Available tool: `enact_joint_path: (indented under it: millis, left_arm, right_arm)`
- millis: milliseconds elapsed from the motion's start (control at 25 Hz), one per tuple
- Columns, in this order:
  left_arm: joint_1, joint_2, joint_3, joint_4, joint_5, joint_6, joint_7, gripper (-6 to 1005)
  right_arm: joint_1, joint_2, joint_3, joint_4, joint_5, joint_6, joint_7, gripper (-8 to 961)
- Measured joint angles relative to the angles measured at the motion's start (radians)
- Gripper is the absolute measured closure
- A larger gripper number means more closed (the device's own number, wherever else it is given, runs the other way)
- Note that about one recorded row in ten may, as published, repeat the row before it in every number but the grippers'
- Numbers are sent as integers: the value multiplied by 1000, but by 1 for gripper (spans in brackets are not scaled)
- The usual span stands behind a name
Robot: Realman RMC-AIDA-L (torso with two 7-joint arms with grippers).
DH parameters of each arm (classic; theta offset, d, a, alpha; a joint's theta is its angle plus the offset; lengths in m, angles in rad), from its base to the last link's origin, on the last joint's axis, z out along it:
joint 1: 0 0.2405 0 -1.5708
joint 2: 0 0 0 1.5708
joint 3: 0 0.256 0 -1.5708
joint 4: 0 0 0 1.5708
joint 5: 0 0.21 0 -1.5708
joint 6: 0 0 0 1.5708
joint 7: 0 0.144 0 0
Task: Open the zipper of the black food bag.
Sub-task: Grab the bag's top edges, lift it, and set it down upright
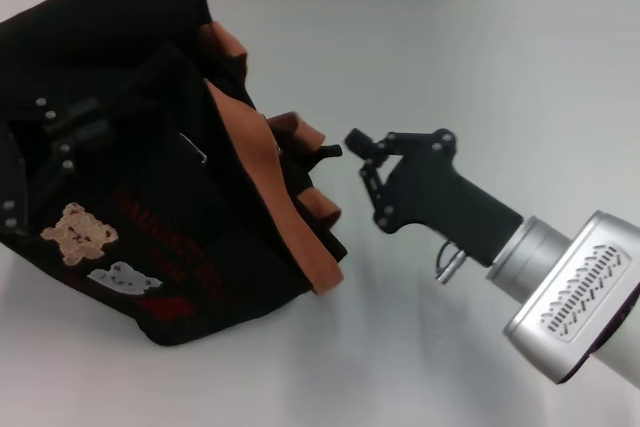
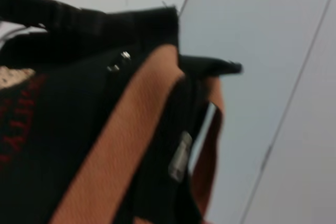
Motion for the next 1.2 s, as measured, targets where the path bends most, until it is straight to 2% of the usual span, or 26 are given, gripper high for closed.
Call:
enact_joint_path:
  millis: [240, 480, 640, 1080, 1200]
  left_arm:
    - [3, 12, -15, -27, -3, 0, 13, 904]
    - [-13, 6, -10, -29, 6, -1, 14, 903]
    - [-19, 3, -8, -29, 8, 0, 14, 903]
    - [-33, -1, 25, -29, 9, 0, 13, 908]
    - [-35, -1, 36, -30, 9, -1, 13, 908]
  right_arm:
    - [-25, 0, 32, -9, 0, -19, 4, 954]
    - [-3, 0, 22, 27, -10, -49, 4, 946]
    - [9, 0, 22, 42, -76, -47, 4, 939]
    - [42, 0, 27, 76, -124, 20, -1, 651]
    - [50, 0, 32, 86, -124, 39, -8, 652]
